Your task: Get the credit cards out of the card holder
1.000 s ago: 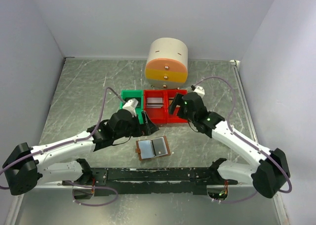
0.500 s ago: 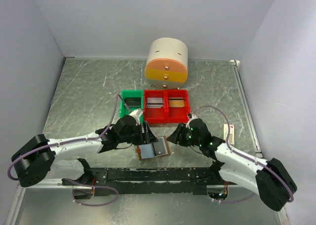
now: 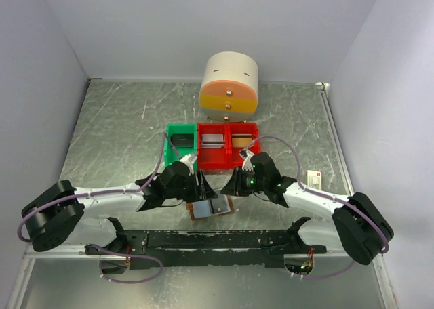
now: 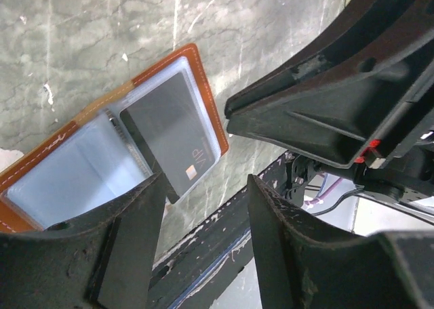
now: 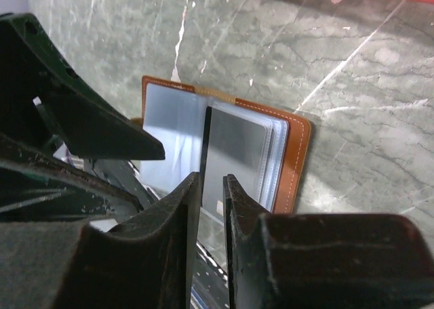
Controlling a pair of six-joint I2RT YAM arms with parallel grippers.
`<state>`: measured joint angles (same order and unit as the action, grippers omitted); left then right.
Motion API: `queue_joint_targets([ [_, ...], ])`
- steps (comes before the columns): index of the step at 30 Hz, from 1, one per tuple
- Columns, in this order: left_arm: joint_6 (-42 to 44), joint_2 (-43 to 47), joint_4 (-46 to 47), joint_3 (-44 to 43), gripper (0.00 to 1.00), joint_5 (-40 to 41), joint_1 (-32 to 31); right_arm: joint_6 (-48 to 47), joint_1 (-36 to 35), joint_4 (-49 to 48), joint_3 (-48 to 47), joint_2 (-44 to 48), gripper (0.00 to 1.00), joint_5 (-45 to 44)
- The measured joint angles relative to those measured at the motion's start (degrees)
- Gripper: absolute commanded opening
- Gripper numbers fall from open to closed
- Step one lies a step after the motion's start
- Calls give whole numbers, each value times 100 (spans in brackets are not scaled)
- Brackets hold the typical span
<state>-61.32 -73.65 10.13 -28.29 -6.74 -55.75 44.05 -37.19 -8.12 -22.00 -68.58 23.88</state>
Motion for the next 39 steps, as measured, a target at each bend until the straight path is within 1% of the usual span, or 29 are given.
queue_joint_targets([
  [6, -111, -216, 114, 96, 59, 0, -2, -472, 0, 398, -7, 9, 20, 179],
  [12, -238, -575, 518, 164, 48, -52, -26, -667, 0, 426, 76, -299, 19, 310],
  [15, -280, -752, 640, 219, 46, -63, -37, -678, 0, 297, 188, -549, 16, 468],
  [20, -352, -813, 686, 341, 47, -33, -37, -780, 2, 216, 114, -772, 16, 629],
  [24, -411, -820, 975, 503, 46, -11, -35, -861, 0, 236, 61, -841, 16, 678],
  [28, -505, -935, 1298, 603, 47, -13, -35, -905, 15, 225, 50, -885, 16, 728],
  [31, -640, -951, 1604, 761, 51, -4, -35, -931, 28, 238, 22, -935, 16, 769],
  [34, -820, -866, 1849, 957, 52, 48, -35, -946, 26, 238, -9, -981, 16, 791],
  [36, -890, -754, 1818, 1062, 53, 111, -35, -955, 22, 245, -46, -1025, 16, 800],
  [39, -960, -498, 1499, 1097, 53, 269, -37, -964, 17, 245, -52, -1032, 15, 789],
])
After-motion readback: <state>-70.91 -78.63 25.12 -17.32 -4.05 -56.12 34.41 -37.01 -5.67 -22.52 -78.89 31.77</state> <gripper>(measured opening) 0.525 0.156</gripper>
